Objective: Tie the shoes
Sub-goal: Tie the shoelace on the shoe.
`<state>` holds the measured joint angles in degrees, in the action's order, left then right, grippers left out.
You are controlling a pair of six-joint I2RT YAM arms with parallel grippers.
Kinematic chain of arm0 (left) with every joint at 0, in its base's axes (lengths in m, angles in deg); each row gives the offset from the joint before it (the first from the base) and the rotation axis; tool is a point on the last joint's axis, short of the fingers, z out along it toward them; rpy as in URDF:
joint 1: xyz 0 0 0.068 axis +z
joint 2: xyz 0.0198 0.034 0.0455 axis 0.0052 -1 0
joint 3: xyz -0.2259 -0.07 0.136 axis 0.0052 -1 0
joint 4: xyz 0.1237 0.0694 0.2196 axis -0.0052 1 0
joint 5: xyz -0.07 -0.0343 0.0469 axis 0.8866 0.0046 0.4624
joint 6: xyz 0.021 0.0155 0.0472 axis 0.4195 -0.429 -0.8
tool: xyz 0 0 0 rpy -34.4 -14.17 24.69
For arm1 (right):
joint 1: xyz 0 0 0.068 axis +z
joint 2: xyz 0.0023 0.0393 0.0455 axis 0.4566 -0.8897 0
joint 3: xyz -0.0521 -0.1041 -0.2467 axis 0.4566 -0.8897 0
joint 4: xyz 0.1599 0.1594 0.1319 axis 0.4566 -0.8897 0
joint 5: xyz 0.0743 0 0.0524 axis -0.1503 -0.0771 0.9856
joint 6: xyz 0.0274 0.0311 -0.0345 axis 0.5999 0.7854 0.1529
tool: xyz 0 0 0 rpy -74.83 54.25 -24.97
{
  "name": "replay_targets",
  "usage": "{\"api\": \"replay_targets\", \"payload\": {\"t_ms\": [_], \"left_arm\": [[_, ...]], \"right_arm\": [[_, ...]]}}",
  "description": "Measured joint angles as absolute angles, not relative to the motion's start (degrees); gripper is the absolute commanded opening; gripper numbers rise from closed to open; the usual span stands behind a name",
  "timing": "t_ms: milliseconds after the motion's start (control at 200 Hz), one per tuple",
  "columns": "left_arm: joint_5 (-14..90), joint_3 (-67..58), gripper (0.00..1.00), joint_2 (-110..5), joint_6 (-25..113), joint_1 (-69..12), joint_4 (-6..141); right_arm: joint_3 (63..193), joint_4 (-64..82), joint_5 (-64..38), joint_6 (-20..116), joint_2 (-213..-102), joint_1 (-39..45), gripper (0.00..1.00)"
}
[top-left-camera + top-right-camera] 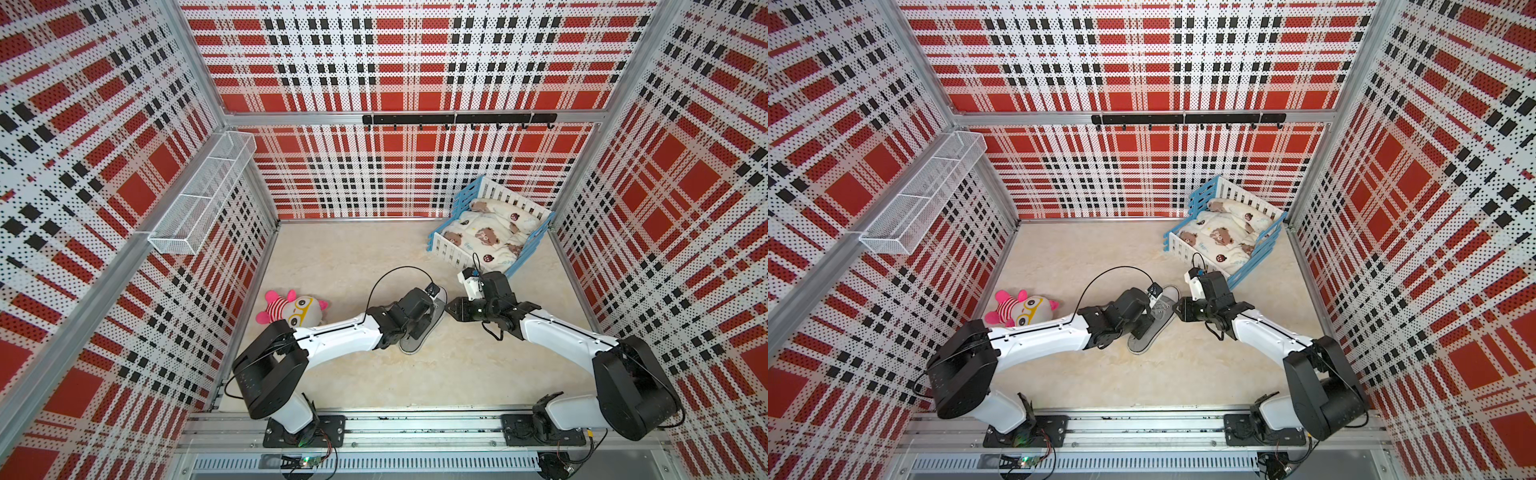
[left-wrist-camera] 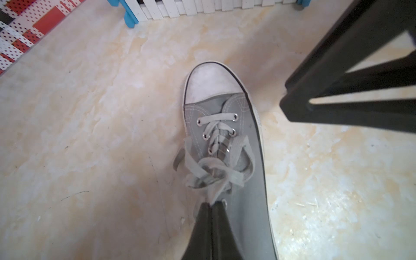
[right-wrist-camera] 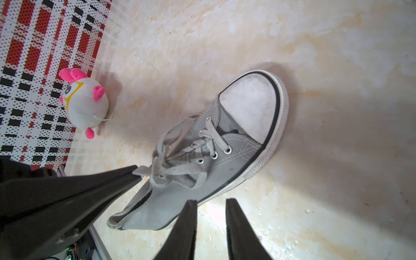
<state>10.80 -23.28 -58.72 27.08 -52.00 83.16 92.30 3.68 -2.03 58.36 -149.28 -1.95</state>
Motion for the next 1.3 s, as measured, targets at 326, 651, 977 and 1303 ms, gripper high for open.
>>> {"api": "replay_targets", "payload": {"t_ms": [326,651,977,1303], "left_arm": [[13.66,-26.08,0.0,-56.73,27.3,-49.22,82.81],[16.5,-29.64,0.0,-56.05,29.09,-45.55,81.17],[18.93,-30.12,0.0,-55.2,29.35,-45.22,79.75],[19.7,-30.21,0.0,-55.11,29.35,-44.98,78.9]], "right_arm": [[92.28,4.91,0.66,57.64,-152.62,-0.14,0.31],[92.28,6.33,1.82,57.44,-155.36,3.18,0.33],[93.0,7.73,1.69,57.42,-158.59,4.6,0.3],[95.6,7.97,0.07,56.72,-160.86,4.6,0.24]]}}
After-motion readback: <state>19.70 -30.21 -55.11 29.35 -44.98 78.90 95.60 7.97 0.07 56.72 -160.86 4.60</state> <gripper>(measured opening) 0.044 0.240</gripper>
